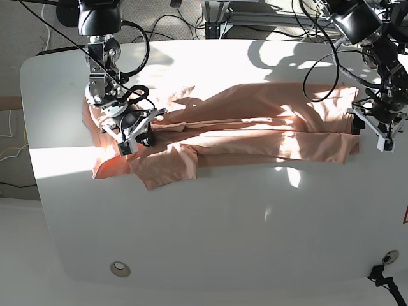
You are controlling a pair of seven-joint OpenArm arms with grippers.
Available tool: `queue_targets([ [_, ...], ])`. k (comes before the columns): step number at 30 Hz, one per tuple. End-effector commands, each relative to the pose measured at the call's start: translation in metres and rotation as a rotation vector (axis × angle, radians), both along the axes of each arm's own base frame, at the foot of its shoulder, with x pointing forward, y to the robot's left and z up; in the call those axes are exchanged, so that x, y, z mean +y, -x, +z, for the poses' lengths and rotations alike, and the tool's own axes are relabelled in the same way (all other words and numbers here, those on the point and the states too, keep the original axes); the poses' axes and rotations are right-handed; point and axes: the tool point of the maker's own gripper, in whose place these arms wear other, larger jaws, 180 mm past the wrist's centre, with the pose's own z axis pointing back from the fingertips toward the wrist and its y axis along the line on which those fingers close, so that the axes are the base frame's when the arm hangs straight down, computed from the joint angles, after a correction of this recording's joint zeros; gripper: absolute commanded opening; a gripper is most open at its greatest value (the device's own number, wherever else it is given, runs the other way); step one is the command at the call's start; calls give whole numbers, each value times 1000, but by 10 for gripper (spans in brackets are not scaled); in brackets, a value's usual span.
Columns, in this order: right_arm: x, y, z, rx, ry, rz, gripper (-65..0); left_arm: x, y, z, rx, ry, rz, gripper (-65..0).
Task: Fold the T-shirt properly
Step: 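Release the hem and press the folded shirt flat with both grippers, then move the left gripper to the shirt middle and grasp the fabric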
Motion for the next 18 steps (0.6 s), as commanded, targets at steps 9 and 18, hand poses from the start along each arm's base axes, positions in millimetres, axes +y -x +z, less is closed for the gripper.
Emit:
queue_targets([
  [9,-11,8,-12,68,66,-3,-650,7,25,-34,30,190,49,-224],
  [18,-10,11,-14,72,65,-1,-650,-39,10,-55,82,249,-57,-224],
])
